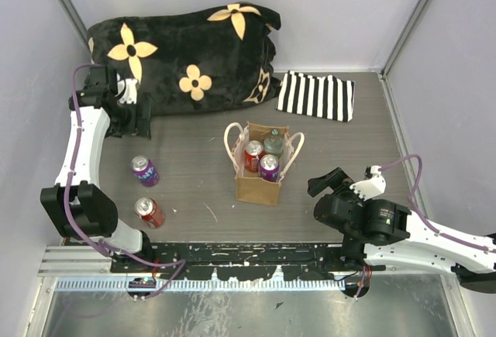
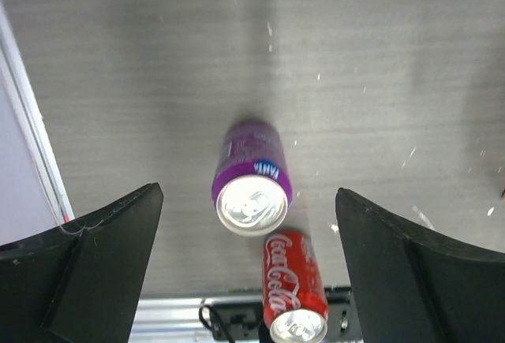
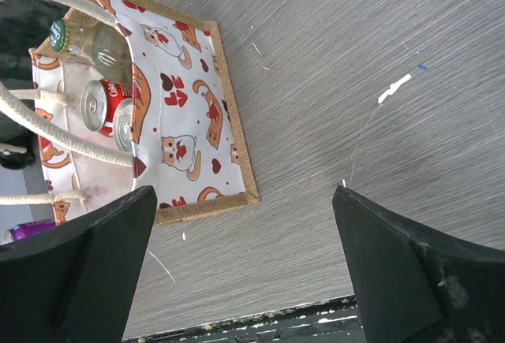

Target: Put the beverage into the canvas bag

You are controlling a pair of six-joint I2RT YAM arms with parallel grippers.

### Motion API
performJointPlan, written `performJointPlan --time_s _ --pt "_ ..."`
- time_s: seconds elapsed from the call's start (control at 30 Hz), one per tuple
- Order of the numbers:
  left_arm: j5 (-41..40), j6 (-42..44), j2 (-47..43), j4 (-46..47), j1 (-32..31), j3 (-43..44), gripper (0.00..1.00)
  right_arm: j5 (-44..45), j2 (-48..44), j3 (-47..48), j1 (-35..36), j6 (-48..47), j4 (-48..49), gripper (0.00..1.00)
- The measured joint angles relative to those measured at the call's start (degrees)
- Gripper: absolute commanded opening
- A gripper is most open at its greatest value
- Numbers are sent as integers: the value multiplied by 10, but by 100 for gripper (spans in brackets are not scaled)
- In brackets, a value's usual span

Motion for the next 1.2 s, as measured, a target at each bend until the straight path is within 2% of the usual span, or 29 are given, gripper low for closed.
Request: performJointPlan --time_s 0.13,0.37,0.83,0.93,1.07,1.2 --pt "24 27 0 -39 27 -31 98 -1 -5 0 0 0 3 100" --pt "52 62 17 -71 27 -71 98 -2 -11 -1 0 -1 8 100" --pt "23 85 57 -58 27 -143 99 -2 -28 -9 0 1 7 100" --pt "17 87 57 -47 27 -157 89 -2 -28 -12 0 2 7 100" --pt "8 85 57 -31 27 -175 62 -2 -29 -16 0 3 7 100" --pt "3 87 54 -22 27 -180 47 -2 -30 -16 0 3 7 100"
